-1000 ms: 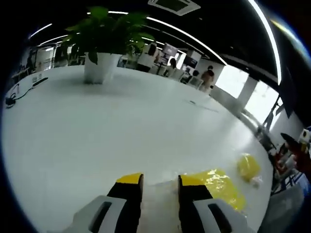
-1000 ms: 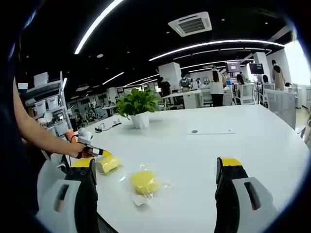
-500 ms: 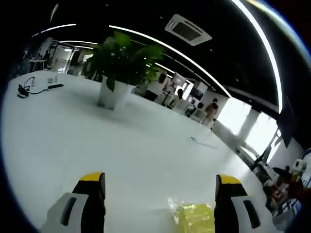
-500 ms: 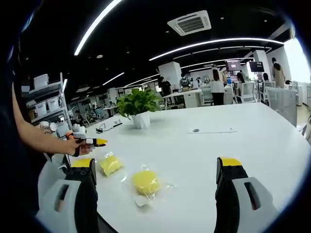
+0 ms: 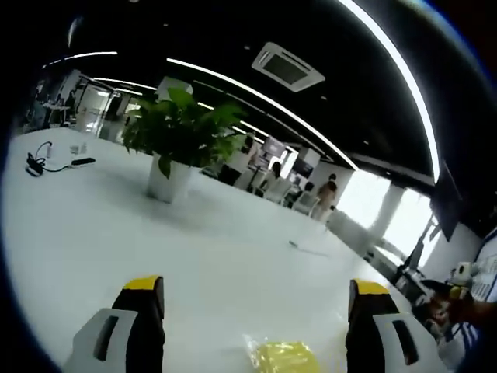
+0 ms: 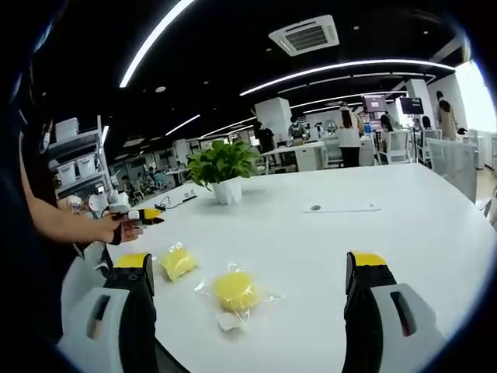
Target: Compare the silicone blocks by pressing each to a similar depth, holding the contact briefly, and releasing to observe deformation and rebound differences across the visible hardness samples.
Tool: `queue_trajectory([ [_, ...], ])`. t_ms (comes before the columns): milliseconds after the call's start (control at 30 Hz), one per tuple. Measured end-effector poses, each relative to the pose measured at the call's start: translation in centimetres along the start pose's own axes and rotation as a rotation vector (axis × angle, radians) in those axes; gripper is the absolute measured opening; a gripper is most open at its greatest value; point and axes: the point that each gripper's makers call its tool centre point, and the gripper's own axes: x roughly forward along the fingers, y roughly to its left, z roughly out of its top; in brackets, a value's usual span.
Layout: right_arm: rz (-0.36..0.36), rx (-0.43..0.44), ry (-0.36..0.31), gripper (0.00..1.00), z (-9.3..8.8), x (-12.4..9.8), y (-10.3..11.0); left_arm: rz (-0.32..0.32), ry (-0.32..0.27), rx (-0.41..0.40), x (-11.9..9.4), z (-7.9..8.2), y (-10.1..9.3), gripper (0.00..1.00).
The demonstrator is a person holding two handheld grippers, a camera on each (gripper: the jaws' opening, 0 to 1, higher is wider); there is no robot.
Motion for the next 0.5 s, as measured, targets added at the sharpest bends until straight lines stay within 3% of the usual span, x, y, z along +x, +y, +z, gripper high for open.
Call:
queue_trajectory([
  [333, 0.015, -0.006, -0.001, 0.96, 0.2, 0.6, 0.4, -0.026, -0.006, -0.017, 0.1, -0.1, -1.3, 1.00],
  [500, 0.009, -0.006, 0.003, 0.96, 0.0, 0.6, 0.2, -0.042, 0.031, 0.056, 0.5, -0.8, -2.1, 1.00],
])
